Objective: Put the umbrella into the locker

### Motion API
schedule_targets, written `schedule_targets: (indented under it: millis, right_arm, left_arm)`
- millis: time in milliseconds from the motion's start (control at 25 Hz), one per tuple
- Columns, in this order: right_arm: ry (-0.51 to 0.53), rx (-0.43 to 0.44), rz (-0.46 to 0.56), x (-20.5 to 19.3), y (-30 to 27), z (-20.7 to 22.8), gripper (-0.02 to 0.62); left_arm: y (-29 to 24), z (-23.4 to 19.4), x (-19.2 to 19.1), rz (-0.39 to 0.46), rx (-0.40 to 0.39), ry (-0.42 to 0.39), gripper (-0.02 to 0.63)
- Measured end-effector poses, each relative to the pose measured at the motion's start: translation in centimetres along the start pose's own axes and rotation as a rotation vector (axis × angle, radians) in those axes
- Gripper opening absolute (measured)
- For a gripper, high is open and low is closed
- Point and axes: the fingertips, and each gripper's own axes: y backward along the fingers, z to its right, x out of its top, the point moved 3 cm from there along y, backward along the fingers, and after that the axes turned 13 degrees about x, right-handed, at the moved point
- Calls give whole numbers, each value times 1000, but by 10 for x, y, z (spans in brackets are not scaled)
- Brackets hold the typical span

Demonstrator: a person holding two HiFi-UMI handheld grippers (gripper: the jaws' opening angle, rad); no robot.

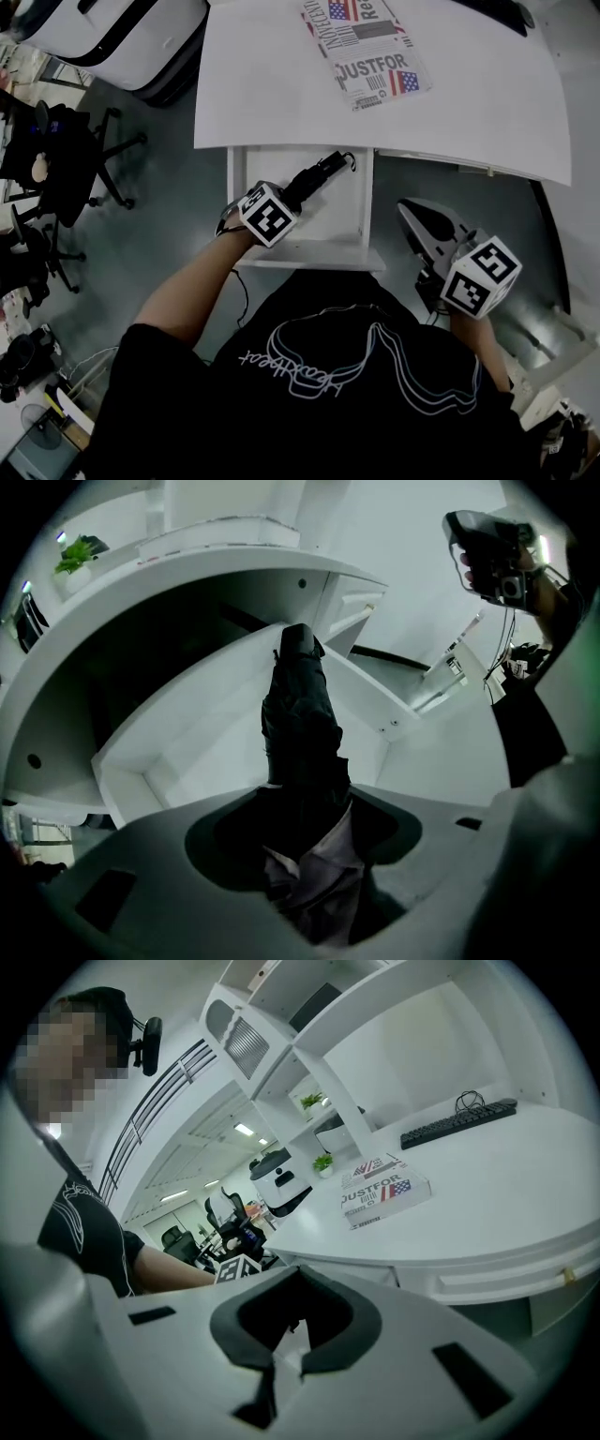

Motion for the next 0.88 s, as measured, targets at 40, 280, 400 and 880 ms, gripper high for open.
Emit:
schedule_targets:
  millis: [40, 280, 400, 880]
  right_arm:
    - [-7, -10, 1, -2, -1, 0, 3]
    - [-31, -53, 22, -10, -5, 6, 3]
    - [-42, -72, 28, -13, -3, 10, 3]
    - [-87, -92, 50, -22, 3, 24, 3]
  left_arm:
    - [-7, -1, 0, -8, 2, -8, 241]
    - [-40, -5, 4, -31, -3, -13, 241]
    - [-51, -6, 9, -20, -10, -5, 241]
    - [-73, -4, 4, -70, -2, -1, 247]
